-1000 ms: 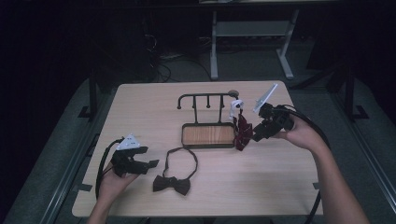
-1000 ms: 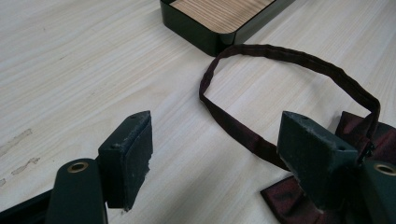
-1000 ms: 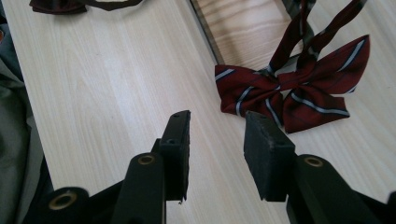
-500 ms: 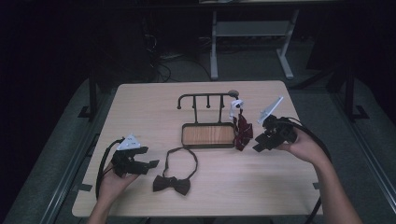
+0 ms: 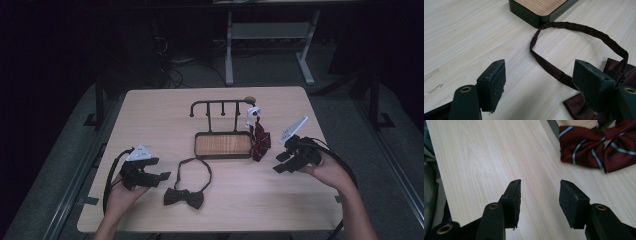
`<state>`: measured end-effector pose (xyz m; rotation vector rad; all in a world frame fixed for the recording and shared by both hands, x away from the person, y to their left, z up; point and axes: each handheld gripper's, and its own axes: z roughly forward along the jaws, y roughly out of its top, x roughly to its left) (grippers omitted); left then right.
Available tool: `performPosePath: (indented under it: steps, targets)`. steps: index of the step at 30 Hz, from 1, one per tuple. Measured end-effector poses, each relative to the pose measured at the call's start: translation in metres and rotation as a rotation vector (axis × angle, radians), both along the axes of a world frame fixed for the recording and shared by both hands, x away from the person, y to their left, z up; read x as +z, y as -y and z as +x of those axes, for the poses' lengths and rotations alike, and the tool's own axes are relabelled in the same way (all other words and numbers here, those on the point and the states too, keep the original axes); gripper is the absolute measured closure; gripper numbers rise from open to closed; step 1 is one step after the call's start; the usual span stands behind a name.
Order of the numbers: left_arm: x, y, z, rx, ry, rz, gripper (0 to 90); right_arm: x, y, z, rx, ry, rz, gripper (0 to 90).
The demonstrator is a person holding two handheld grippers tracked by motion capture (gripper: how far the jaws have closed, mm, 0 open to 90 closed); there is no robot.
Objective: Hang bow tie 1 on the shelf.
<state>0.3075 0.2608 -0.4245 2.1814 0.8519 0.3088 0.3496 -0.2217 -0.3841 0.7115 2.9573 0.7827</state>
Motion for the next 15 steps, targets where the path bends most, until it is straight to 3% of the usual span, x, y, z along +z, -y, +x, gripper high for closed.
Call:
performPosePath:
  steps: [12,13,15]
  targets:
    - [-0.003,0.003,0.002,-0.009,-0.009,0.021,26.7,-0.015,0.0,-0.018,-0.019,0.016,0.012,47.7]
    - [-0.002,0.003,0.002,-0.01,-0.011,0.022,26.7,-0.018,0.001,-0.019,-0.017,0.033,0.015,47.9]
    - [-0.002,0.003,0.002,-0.01,-0.01,0.022,26.7,-0.022,0.003,-0.018,-0.018,0.011,0.009,46.6]
